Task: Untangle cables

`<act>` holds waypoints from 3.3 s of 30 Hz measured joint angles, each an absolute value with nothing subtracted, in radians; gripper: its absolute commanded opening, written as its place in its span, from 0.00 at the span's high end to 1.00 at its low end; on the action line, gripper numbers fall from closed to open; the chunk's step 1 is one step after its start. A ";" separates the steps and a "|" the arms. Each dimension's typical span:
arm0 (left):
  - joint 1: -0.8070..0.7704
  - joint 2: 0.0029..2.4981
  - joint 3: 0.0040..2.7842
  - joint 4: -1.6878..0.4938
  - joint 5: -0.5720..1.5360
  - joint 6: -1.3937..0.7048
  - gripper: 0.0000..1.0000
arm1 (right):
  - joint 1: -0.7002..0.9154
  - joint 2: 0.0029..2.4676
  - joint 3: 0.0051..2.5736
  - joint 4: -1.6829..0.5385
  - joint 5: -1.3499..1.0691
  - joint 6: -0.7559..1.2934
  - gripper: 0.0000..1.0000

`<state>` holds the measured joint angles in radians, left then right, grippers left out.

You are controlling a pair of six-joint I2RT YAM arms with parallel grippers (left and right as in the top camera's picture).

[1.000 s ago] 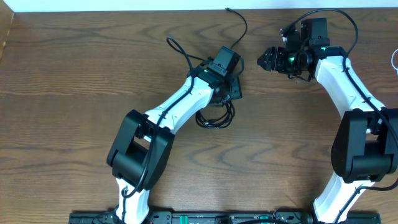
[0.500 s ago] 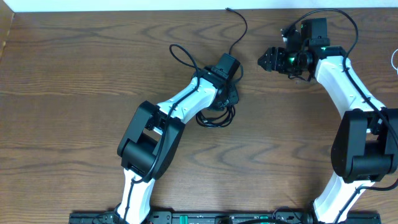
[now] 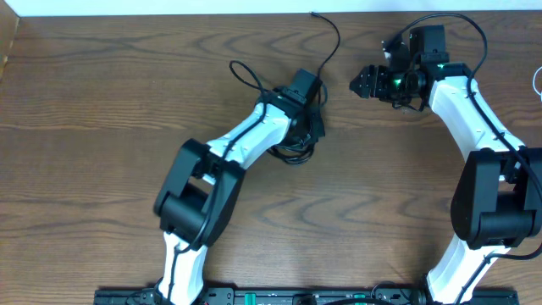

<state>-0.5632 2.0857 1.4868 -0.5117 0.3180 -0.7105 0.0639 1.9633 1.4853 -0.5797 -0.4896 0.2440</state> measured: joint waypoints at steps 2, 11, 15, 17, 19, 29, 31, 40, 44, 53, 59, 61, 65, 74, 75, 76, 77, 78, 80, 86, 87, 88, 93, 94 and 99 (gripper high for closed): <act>-0.558 2.029 1.485 -0.513 0.361 -0.691 0.93 | 0.064 1.963 1.485 -0.579 -0.513 0.242 0.25; -0.503 1.760 1.485 -0.512 0.462 -0.649 0.93 | 0.064 1.963 1.485 -0.579 -0.587 0.241 0.25; -0.480 1.730 1.485 -0.512 0.467 -0.649 0.93 | 0.064 1.963 1.485 -0.540 -0.700 0.235 0.26; -0.467 1.729 1.485 -0.512 0.467 -0.647 0.93 | 0.064 1.963 1.485 -0.514 -0.791 0.231 0.28; -0.456 1.729 1.485 -0.511 0.470 -0.646 0.92 | 0.064 1.963 1.485 -0.517 -0.828 0.230 0.29; -0.419 1.729 1.485 -0.499 0.473 -0.646 0.93 | 0.149 1.964 1.485 -0.602 -0.741 0.279 0.31; -0.419 1.729 1.485 -0.498 0.474 -0.646 0.93 | 0.182 1.964 1.485 -0.603 -0.698 0.315 0.30; -0.388 1.729 1.485 -0.495 0.477 -0.646 0.93 | 0.301 1.973 1.485 -0.615 -0.538 0.472 0.45; -0.352 1.729 1.485 -0.490 0.495 -0.646 0.93 | 0.347 1.982 1.485 -0.636 -0.472 0.521 0.46; -0.286 1.729 1.483 -0.385 0.582 -0.684 0.93 | 0.388 2.122 1.486 -0.574 -0.506 0.565 0.59; -0.212 1.726 1.481 -0.189 0.747 -0.787 0.92 | 0.386 2.163 1.485 -0.557 -0.496 0.574 0.60; -0.176 1.718 1.481 -0.144 0.791 -0.822 0.93 | 0.385 2.163 1.486 -0.556 -0.480 0.574 0.63; -0.103 1.661 1.480 -0.130 0.817 -0.851 0.93 | 0.385 2.163 1.486 -0.561 -0.445 0.566 0.78; -0.001 1.517 1.480 -0.373 0.639 -0.720 0.93 | 0.256 2.157 1.517 -0.731 -0.345 0.428 0.95; 0.003 1.517 1.479 -0.393 0.615 -0.702 0.93 | 0.225 2.153 1.523 -0.763 -0.313 0.414 0.95; 0.011 1.517 1.478 -0.405 0.580 -0.683 0.93 | 0.179 2.148 1.525 -0.801 -0.251 0.400 0.95; 0.029 1.514 1.479 -0.427 0.523 -0.655 0.92 | 0.146 2.144 1.525 -0.817 -0.217 0.395 0.95; 0.041 1.511 1.479 -0.450 0.479 -0.636 0.93 | 0.108 2.138 1.525 -0.833 -0.166 0.388 0.95; 0.055 1.509 1.479 -0.485 0.394 -0.601 0.93 | 0.043 2.133 1.525 -0.848 -0.096 0.378 0.95; 0.057 1.509 1.479 -0.565 0.180 -0.530 0.93 | -0.115 2.128 1.525 -0.857 -0.068 0.316 0.99; 0.056 1.509 1.479 -0.570 0.172 -0.526 0.93 | -0.121 2.128 1.525 -0.850 -0.102 0.294 0.99; 0.055 1.509 1.479 -0.582 0.162 -0.519 0.92 | -0.122 2.128 1.525 -0.843 -0.140 0.270 0.99; -0.004 1.509 1.479 -0.625 0.201 -0.503 0.73 | -0.077 2.128 1.525 -0.817 -0.294 0.194 0.99; -0.025 1.509 1.479 -0.625 0.220 -0.492 0.68 | -0.068 2.127 1.525 -0.811 -0.313 0.189 0.99; -0.169 1.541 1.479 -0.625 0.310 -0.463 0.55 | -0.041 2.127 1.525 -0.795 -0.408 0.170 0.98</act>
